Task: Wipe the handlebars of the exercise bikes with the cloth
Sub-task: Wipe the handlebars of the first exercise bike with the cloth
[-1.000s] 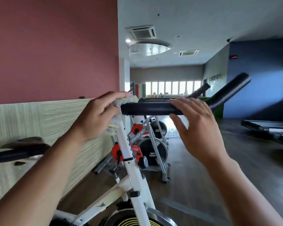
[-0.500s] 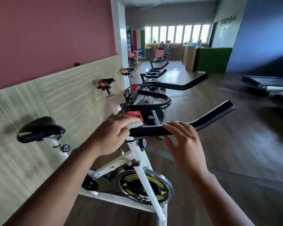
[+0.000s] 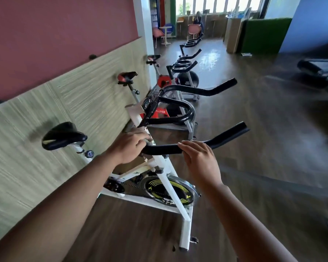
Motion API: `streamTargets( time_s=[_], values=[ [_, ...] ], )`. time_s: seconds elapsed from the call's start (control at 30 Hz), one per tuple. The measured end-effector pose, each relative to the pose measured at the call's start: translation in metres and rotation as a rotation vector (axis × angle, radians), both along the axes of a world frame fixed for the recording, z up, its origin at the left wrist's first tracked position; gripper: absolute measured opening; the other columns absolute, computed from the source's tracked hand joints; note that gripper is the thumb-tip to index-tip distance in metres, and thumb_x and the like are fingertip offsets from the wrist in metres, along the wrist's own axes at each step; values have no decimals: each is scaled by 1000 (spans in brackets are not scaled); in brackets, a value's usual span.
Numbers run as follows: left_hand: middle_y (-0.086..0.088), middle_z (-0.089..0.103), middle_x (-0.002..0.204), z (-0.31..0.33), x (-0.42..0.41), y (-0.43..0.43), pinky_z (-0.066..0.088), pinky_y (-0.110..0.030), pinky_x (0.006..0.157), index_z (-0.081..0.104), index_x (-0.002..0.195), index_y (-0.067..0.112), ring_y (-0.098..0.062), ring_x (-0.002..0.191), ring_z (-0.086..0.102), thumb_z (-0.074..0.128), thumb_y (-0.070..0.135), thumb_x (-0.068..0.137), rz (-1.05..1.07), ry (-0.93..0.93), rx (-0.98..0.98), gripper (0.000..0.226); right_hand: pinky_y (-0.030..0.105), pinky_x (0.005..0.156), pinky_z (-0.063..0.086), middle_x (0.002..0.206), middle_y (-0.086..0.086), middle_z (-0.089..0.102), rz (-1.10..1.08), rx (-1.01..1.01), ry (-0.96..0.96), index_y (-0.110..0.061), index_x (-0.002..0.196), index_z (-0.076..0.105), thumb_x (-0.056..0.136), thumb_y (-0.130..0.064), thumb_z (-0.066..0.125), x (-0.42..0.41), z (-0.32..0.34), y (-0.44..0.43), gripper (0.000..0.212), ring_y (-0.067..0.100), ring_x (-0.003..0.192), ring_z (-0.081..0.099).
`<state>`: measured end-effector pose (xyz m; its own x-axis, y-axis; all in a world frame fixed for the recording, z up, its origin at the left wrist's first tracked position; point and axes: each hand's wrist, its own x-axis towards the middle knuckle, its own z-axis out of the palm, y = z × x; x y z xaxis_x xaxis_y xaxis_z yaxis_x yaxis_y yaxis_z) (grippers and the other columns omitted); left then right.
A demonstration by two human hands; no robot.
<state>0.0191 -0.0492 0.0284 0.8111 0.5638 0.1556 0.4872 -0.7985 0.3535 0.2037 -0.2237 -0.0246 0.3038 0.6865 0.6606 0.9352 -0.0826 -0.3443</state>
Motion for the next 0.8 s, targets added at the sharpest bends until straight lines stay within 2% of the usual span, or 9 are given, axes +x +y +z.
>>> streamTargets(
  time_s=[0.07,0.17,0.23,0.33,0.43,0.53,0.63,0.7,0.8],
  values=[
    [-4,64,126,-3,-5,0,36,-20,98,69,119,7,-18,119,55,35,20,96,-3,-4,-40,42,39,96,51,111,0,75,0,-23,7,-16,111,77,87,-16,68,0,1,-1,26,27,105,67],
    [-2,60,133,5,-7,10,36,-36,110,67,122,11,-18,132,47,34,22,97,-31,81,-70,43,39,97,51,112,-1,75,5,-44,9,-16,111,76,86,-15,70,1,3,-1,25,27,106,67],
    [-2,59,137,12,0,18,27,-42,119,68,122,14,-21,144,36,37,21,100,-56,167,-47,39,39,97,51,112,0,75,5,-55,20,-16,111,76,86,-12,73,1,3,-1,26,26,107,67],
    [-5,57,141,18,10,28,18,-40,122,67,122,12,-21,150,25,42,15,101,-66,242,-70,33,39,99,51,113,-2,75,-1,-49,54,-17,112,77,88,-12,72,-1,4,0,25,24,109,66],
    [-5,55,140,25,9,22,23,-34,117,66,123,13,-17,147,29,38,21,96,-111,201,-151,40,37,101,49,113,-2,75,-11,-20,97,-16,112,77,90,-11,70,-3,2,1,23,23,110,65],
    [0,49,138,29,-2,20,25,-25,107,60,132,14,-16,142,33,35,16,101,-165,229,-207,40,38,102,49,114,0,74,-38,-20,123,-15,113,76,91,-9,68,-7,0,3,24,23,112,64],
    [-4,29,161,35,-10,34,17,-27,112,48,146,25,-16,153,16,37,18,98,-230,368,-142,50,41,103,50,115,2,74,-46,-28,132,-13,114,76,91,-7,67,-12,0,3,25,25,114,64],
    [2,21,165,39,-11,44,15,-32,119,39,151,29,-13,153,13,44,15,98,-257,462,-71,56,40,104,49,117,3,73,-45,-39,130,-12,115,75,90,-6,66,-13,2,2,27,26,116,63],
    [3,21,165,45,-7,49,16,-40,124,36,152,27,-14,153,12,44,30,91,-288,531,-8,62,41,107,47,121,3,72,-51,-57,115,-12,119,72,88,-5,70,-14,2,0,32,27,120,61]
  ],
)
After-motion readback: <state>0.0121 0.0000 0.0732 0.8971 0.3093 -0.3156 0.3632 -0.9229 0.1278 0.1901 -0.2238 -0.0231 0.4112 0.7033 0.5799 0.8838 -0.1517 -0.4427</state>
